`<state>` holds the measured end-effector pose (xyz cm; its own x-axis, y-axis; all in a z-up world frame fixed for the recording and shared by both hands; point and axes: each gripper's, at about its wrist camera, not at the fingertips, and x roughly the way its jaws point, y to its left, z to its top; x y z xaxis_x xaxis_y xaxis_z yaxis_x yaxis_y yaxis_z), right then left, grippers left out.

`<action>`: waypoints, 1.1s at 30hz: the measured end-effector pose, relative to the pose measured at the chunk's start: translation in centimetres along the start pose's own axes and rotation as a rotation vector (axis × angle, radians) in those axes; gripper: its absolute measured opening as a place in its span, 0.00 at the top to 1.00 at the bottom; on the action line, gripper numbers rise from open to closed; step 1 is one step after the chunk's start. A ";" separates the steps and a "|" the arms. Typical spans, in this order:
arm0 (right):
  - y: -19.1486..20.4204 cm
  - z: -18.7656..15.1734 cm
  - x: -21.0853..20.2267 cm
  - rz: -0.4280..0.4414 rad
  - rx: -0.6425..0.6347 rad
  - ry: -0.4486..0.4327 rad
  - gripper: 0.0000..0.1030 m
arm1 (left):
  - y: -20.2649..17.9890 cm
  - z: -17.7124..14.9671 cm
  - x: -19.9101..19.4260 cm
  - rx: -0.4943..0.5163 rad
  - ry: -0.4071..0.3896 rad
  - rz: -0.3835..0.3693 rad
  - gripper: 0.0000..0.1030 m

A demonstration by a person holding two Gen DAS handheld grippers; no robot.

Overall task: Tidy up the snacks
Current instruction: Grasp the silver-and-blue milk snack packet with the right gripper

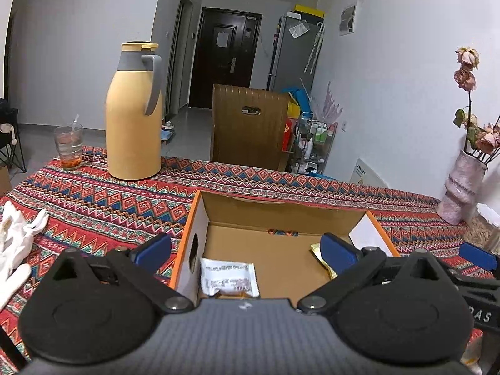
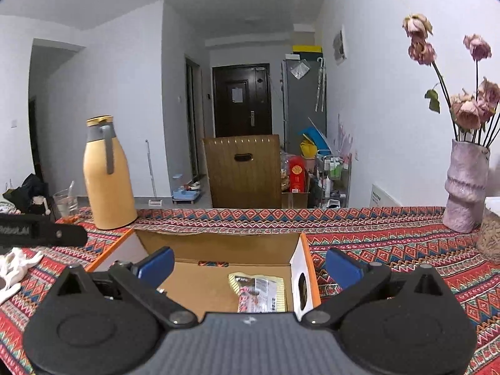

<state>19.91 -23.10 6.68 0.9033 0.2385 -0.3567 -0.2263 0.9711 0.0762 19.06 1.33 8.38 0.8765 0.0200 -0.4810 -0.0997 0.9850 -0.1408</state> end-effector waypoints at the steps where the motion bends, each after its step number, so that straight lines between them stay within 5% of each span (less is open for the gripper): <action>1: 0.2 -0.2 -0.5 0.002 -0.006 0.000 0.00 | 0.2 -0.1 -0.3 0.001 0.000 -0.001 0.00; 20: 3.1 -8.4 -5.0 0.074 0.027 0.168 0.00 | 5.3 -8.4 -4.1 -0.022 0.106 -0.027 0.00; 33: 4.2 -8.0 -2.9 0.103 -0.049 0.276 0.01 | 6.1 -10.8 -2.4 -0.026 0.116 -0.059 0.00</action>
<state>13.43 -19.86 0.56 0.7429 0.3170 -0.5895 -0.3348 0.9386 0.0828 11.22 5.46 -0.68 0.8208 -0.0593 -0.5681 -0.0631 0.9791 -0.1934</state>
